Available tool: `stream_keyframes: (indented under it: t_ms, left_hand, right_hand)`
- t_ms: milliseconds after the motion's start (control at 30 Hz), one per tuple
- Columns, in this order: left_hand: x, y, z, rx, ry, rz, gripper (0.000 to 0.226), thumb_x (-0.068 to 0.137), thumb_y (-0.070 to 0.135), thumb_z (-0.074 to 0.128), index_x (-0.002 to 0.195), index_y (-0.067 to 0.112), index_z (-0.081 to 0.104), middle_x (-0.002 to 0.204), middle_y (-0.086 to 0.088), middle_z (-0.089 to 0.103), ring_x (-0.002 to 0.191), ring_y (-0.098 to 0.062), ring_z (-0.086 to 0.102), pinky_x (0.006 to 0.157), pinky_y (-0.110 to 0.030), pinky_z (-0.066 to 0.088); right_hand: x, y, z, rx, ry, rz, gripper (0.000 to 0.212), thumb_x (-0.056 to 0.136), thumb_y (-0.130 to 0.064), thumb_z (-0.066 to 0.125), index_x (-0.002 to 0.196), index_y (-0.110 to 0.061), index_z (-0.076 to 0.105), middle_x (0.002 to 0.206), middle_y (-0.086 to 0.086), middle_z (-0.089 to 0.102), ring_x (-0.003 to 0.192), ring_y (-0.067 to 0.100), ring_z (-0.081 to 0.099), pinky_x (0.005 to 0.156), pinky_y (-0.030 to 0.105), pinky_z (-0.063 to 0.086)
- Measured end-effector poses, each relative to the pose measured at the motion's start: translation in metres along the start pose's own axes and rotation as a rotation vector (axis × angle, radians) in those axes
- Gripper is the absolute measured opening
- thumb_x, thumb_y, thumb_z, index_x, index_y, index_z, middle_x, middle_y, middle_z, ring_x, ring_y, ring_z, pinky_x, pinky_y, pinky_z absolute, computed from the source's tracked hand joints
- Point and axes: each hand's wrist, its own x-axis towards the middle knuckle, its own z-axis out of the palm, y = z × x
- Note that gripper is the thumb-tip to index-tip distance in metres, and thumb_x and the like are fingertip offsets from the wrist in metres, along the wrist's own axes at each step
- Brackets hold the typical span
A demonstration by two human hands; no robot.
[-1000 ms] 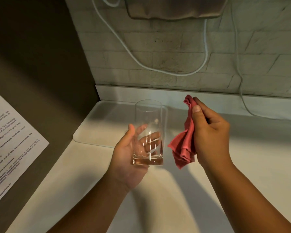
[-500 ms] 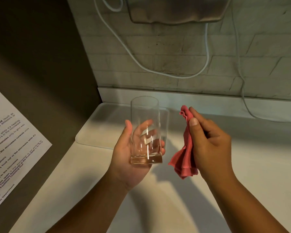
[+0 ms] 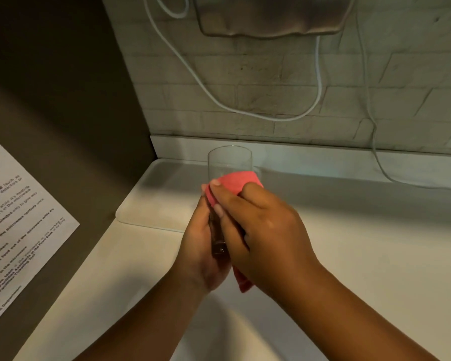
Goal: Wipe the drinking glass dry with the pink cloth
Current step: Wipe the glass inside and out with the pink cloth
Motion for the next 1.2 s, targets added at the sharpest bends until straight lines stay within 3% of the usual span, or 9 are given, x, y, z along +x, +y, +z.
stream_keyframes:
  t_ms: [133,267,533,633,767,900,967,1067,1200]
  left_hand:
    - [-0.003,-0.001,0.008,0.046,0.029,0.065,0.073,0.09,0.066,0.055,0.142,0.016,0.064,0.139,-0.019,0.067,0.131,-0.036,0.064,0.099,-0.049,0.055]
    - [-0.004,-0.006,0.013,0.038,0.069,0.078,0.08,0.093,0.064,0.05,0.151,0.01,0.052,0.15,-0.025,0.058,0.135,-0.041,0.059,0.105,-0.054,0.051]
    - [0.003,0.004,0.014,0.008,0.153,0.095,0.079,0.092,0.065,0.054,0.149,0.01,0.055,0.153,-0.024,0.055,0.132,-0.04,0.062,0.105,-0.053,0.053]
    - [0.002,0.004,0.007,-0.002,0.141,0.038,0.077,0.098,0.067,0.048,0.142,0.005,0.063,0.144,-0.026,0.063,0.131,-0.041,0.063,0.112,-0.053,0.049]
    - [0.001,0.003,0.002,-0.037,0.087,0.021,0.069,0.1,0.067,0.048,0.123,0.007,0.074,0.11,-0.017,0.079,0.111,-0.032,0.075,0.089,-0.042,0.061]
    - [0.002,0.002,0.011,0.036,0.096,0.071,0.062,0.099,0.062,0.05,0.128,0.014,0.075,0.118,-0.015,0.078,0.114,-0.028,0.074,0.086,-0.039,0.061]
    - [-0.001,0.0,0.018,0.089,0.083,0.068,0.068,0.09,0.066,0.055,0.135,0.017,0.07,0.124,-0.019,0.071,0.107,-0.029,0.077,0.079,-0.044,0.062]
    - [-0.003,-0.005,0.024,0.06,0.05,0.047,0.082,0.086,0.067,0.056,0.151,0.017,0.053,0.147,-0.022,0.06,0.125,-0.039,0.068,0.089,-0.054,0.059]
    - [-0.003,-0.008,0.022,0.047,0.086,0.05,0.082,0.091,0.066,0.05,0.156,0.017,0.045,0.153,-0.02,0.057,0.133,-0.041,0.061,0.1,-0.056,0.053]
  right_hand:
    - [0.02,0.012,0.001,0.08,0.066,0.135,0.039,0.097,-0.021,0.059,0.136,-0.019,0.062,0.108,0.003,0.069,0.089,0.018,0.065,0.076,0.028,0.056]
    - [0.031,0.032,0.007,0.196,0.207,0.287,0.035,0.1,-0.022,0.06,0.135,-0.021,0.061,0.079,-0.021,0.052,0.068,-0.006,0.049,0.064,0.002,0.035]
    - [-0.002,0.021,0.01,0.29,0.168,0.285,0.038,0.098,-0.017,0.061,0.136,-0.021,0.059,0.089,-0.013,0.06,0.076,-0.006,0.057,0.068,0.004,0.041]
    - [-0.015,0.005,0.006,0.152,0.008,0.172,0.04,0.098,-0.024,0.057,0.138,-0.023,0.06,0.105,-0.002,0.068,0.085,0.01,0.062,0.072,0.026,0.056]
    - [-0.009,0.004,0.0,0.037,-0.041,0.07,0.04,0.097,-0.023,0.058,0.136,-0.017,0.062,0.103,0.002,0.07,0.082,0.02,0.063,0.069,0.036,0.058]
    - [0.011,0.01,-0.004,0.063,-0.036,0.045,0.038,0.096,-0.022,0.059,0.133,-0.016,0.064,0.106,0.005,0.07,0.085,0.025,0.066,0.071,0.039,0.058]
    - [0.022,0.02,-0.005,0.077,0.014,0.098,0.038,0.096,-0.019,0.061,0.134,-0.018,0.064,0.107,0.005,0.07,0.087,0.022,0.066,0.075,0.033,0.057]
    - [0.032,0.033,-0.003,0.119,0.132,0.203,0.033,0.098,-0.017,0.062,0.131,-0.018,0.066,0.102,0.001,0.07,0.088,-0.004,0.052,0.077,0.0,0.038]
    - [0.027,0.035,0.003,0.163,0.161,0.247,0.034,0.099,-0.019,0.061,0.133,-0.019,0.063,0.093,-0.013,0.058,0.081,-0.006,0.046,0.073,-0.002,0.033]
